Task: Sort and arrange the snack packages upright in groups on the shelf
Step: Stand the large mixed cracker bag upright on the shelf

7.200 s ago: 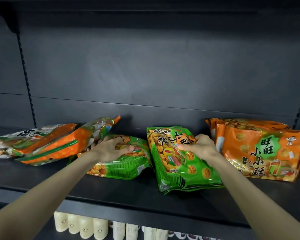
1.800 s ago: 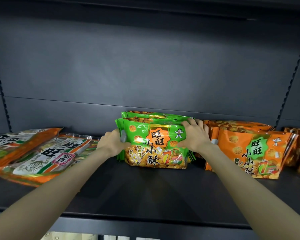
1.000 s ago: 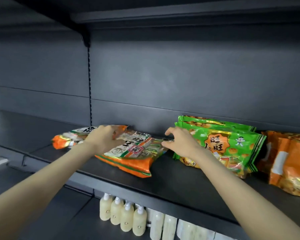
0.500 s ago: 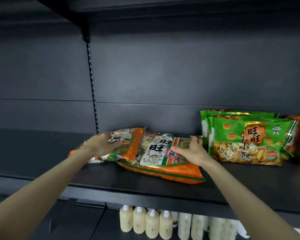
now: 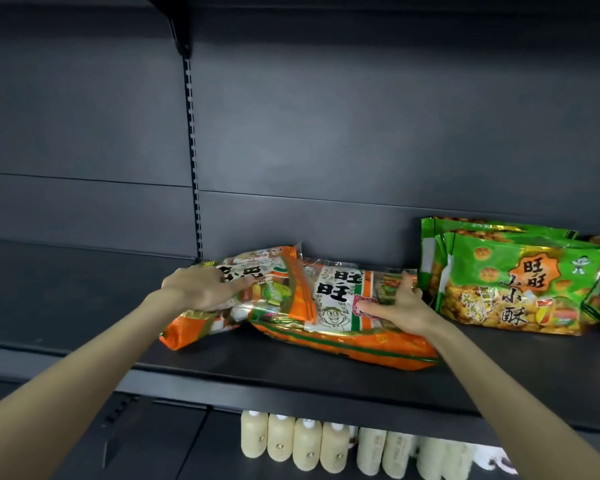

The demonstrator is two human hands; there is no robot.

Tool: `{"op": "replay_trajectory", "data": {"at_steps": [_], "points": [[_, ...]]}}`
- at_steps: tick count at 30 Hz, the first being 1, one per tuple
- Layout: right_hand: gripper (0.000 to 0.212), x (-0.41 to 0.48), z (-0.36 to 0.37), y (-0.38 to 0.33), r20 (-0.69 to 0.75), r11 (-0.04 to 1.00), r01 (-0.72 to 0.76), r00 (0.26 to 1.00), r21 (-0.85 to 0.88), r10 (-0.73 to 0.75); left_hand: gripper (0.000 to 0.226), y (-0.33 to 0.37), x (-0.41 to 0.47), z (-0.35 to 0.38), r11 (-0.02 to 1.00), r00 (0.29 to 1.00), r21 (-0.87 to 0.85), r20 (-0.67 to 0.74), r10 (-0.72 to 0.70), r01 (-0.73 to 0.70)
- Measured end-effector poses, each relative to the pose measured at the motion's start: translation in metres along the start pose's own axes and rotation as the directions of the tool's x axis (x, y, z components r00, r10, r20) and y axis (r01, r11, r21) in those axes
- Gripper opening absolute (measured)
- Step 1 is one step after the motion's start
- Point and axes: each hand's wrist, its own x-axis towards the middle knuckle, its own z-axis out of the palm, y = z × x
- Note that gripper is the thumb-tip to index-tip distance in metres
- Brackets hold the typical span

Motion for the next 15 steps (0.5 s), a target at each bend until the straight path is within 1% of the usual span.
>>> {"op": "replay_trajectory", "data": {"at_steps": [2, 4, 5, 7, 9, 11, 13, 14, 15], "points": [[0.123, 0.002, 0.0, 0.0, 0.053, 0.998, 0.023, 0.998, -0.055, -0.02, 0.086, -0.003, 0.0, -0.005, 0.999, 0.999, 0.015, 0.02, 0.028, -0.028], [0.123, 0.004, 0.0, 0.0, 0.104, 0.994, 0.05, 0.994, -0.096, -0.04, 0.084, -0.005, 0.001, -0.012, 0.999, 0.996, -0.024, 0.078, 0.046, -0.044], [0.123, 0.003, -0.001, 0.0, 0.12, 0.993, 0.056, 0.992, -0.104, -0.043, 0.082, -0.006, 0.001, -0.016, 0.996, 0.991, -0.08, 0.125, 0.048, -0.038], [0.126, 0.005, -0.004, 0.001, 0.129, 0.994, 0.062, 0.99, -0.091, -0.05, 0.07, -0.004, 0.0, -0.021, 0.975, 0.974, -0.222, 0.213, 0.072, -0.023], [0.126, 0.006, -0.007, 0.003, 0.136, 0.994, 0.077, 0.989, -0.078, -0.066, 0.066, -0.004, -0.002, -0.021, 0.947, 0.963, -0.316, 0.235, 0.132, -0.053], [0.121, 0.007, -0.009, 0.004, 0.143, 0.995, 0.082, 0.987, -0.049, -0.074, 0.063, -0.008, -0.002, -0.016, 0.921, 0.963, -0.377, 0.196, 0.186, -0.102], [0.112, 0.009, -0.009, 0.006, 0.135, 0.998, 0.065, 0.989, 0.013, -0.066, 0.064, -0.016, 0.001, -0.011, 0.897, 0.975, -0.423, 0.107, 0.194, -0.132], [0.108, 0.01, -0.009, 0.006, 0.127, 0.997, 0.058, 0.99, 0.046, -0.064, 0.068, -0.021, 0.006, -0.008, 0.904, 0.981, -0.399, 0.051, 0.186, -0.15], [0.104, 0.009, -0.009, 0.006, 0.114, 0.997, 0.045, 0.992, 0.067, -0.052, 0.077, -0.026, 0.01, -0.004, 0.925, 0.986, -0.348, 0.008, 0.166, -0.153]]}}
